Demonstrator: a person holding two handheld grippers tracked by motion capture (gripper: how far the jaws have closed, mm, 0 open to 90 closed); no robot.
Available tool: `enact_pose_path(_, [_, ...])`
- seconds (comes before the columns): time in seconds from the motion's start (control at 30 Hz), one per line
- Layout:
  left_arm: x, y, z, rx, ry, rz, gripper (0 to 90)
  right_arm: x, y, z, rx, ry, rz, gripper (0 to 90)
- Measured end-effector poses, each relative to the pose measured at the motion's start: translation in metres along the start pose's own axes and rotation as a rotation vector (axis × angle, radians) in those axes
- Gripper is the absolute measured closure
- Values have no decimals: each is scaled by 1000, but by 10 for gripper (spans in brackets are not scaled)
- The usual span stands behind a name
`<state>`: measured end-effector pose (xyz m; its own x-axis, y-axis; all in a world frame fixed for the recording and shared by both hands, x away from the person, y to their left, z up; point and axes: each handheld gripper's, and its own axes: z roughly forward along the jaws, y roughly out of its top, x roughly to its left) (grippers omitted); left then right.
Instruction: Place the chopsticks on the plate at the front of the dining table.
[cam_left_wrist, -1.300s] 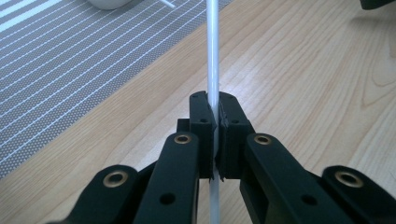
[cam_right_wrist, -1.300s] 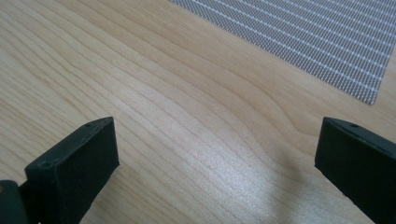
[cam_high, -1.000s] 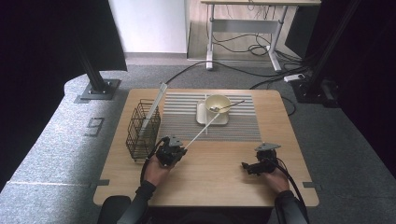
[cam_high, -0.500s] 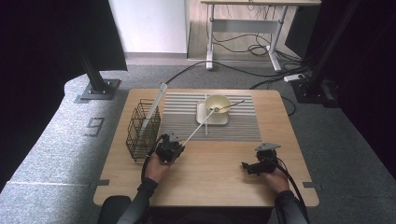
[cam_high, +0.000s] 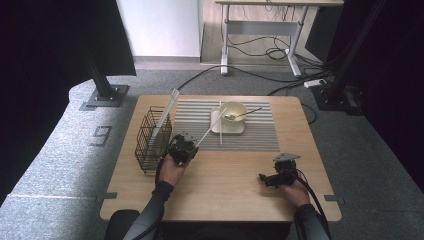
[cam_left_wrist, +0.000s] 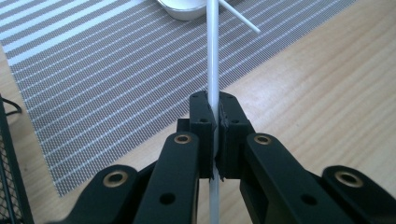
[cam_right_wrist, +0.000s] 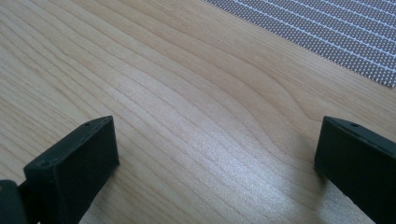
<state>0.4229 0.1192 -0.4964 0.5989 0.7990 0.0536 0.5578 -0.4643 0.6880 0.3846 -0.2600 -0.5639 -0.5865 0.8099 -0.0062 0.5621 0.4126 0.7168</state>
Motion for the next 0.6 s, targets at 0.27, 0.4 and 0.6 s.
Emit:
enact_pose_path(0.27, [8, 11, 12, 22, 24, -33, 860, 0, 0, 0, 1, 0, 1, 0])
enact_pose_path(0.4, [13, 15, 17, 28, 34, -47, 860, 0, 0, 0, 1, 0, 1, 0])
enact_pose_path(0.6, [19, 21, 24, 36, 56, -53, 860, 0, 0, 0, 0, 0, 0, 0])
